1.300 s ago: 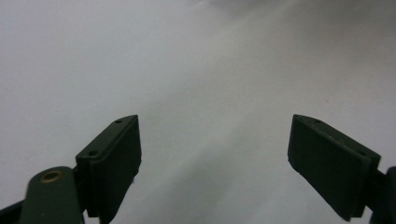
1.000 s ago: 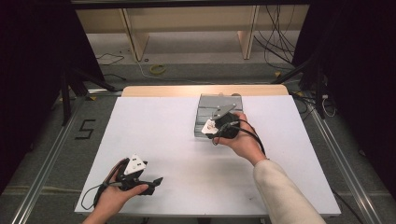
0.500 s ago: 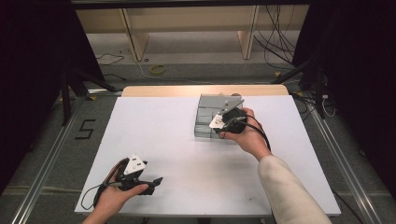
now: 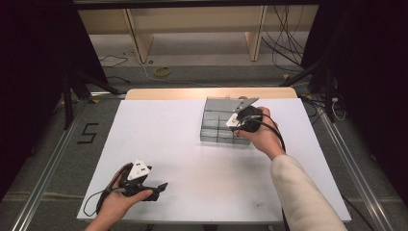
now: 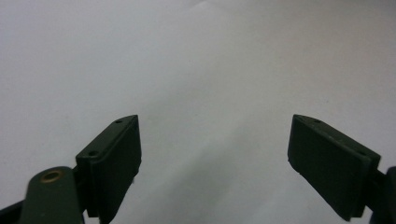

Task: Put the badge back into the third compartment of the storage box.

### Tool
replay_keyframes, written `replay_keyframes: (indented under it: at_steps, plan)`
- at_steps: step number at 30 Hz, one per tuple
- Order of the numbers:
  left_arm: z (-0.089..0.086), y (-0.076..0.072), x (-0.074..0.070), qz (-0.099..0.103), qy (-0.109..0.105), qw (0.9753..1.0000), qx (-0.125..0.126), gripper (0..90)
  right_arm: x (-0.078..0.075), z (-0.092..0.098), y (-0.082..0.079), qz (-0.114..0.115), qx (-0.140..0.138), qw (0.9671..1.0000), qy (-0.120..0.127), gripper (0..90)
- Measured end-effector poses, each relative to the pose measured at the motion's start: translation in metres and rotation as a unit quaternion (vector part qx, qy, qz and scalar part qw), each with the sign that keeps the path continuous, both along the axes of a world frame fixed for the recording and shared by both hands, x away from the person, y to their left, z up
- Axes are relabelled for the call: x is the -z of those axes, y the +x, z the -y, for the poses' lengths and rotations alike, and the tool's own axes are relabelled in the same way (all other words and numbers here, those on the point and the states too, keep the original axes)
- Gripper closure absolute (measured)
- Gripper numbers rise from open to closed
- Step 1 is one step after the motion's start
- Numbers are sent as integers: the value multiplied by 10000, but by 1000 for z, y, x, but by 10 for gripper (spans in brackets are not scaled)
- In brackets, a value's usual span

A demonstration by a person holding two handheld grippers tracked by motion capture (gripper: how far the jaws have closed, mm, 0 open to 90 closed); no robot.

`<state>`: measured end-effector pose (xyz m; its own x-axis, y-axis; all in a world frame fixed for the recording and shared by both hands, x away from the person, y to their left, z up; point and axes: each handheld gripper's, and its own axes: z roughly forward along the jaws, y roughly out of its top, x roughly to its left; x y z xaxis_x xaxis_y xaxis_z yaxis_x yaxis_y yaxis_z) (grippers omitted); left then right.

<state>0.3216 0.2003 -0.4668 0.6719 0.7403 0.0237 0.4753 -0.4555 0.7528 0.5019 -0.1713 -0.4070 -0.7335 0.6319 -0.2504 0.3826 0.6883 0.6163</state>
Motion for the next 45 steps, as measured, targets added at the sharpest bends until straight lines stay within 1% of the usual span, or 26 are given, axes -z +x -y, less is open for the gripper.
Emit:
replay_keyframes:
  at_steps: [3,4,5,6,11,12,13,16,17,22,28,33,35,37,40,41,43,44,45]
  plan:
    - [0,0,0,-6,-5,10000,-6,169,2,5,3,-33,115,9999,-83,340]
    - [0,0,0,-5,-3,10000,-6,169,3,8,5,-39,125,9998,-145,340]
    - [0,0,0,-2,-25,10000,-21,169,3,8,5,-39,125,9998,-145,340]
    - [0,0,0,-6,-2,10000,-5,169,4,9,6,-62,161,9997,-146,340]
    - [0,0,0,8,-25,10000,-16,169,6,12,10,-117,228,9994,-248,340]
    - [0,0,0,2,-17,10000,-14,169,7,12,10,-152,266,9993,-227,340]
    - [0,0,0,-2,1,10000,-5,169,7,12,12,-141,264,9992,-247,340]
    - [0,0,1,-2,-20,10000,-19,169,8,12,14,-177,365,9989,-255,340]
    - [0,0,1,-1,-21,10000,-18,169,8,12,16,-196,327,9988,-292,340]
    - [0,0,0,2,-19,10000,-19,169,12,12,21,-292,427,9982,-292,339]
    - [0,0,0,5,-21,10000,-14,169,16,11,27,-349,465,9979,-297,340]
    - [0,0,0,7,-17,10000,-17,169,20,9,32,-446,495,9973,-302,339]
    - [0,0,0,7,-19,10000,-16,169,20,9,33,-449,517,9972,-292,338]
    - [0,0,0,4,-19,10000,-15,169,19,10,35,-376,600,9973,-180,337]
    - [0,0,0,9,-19,10000,-14,169,17,10,35,-283,700,9971,-89,332]
    - [0,0,0,8,-17,10000,-15,169,17,10,35,-276,701,9971,-59,337]
    - [0,0,0,10,-8,10000,-6,169,15,10,34,-244,681,9974,-75,393]
    - [0,0,0,10,-15,10000,-11,169,14,10,32,-232,649,9976,-59,486]
    - [0,0,0,13,-20,10000,-14,169,14,10,31,-233,598,9979,-47,554]
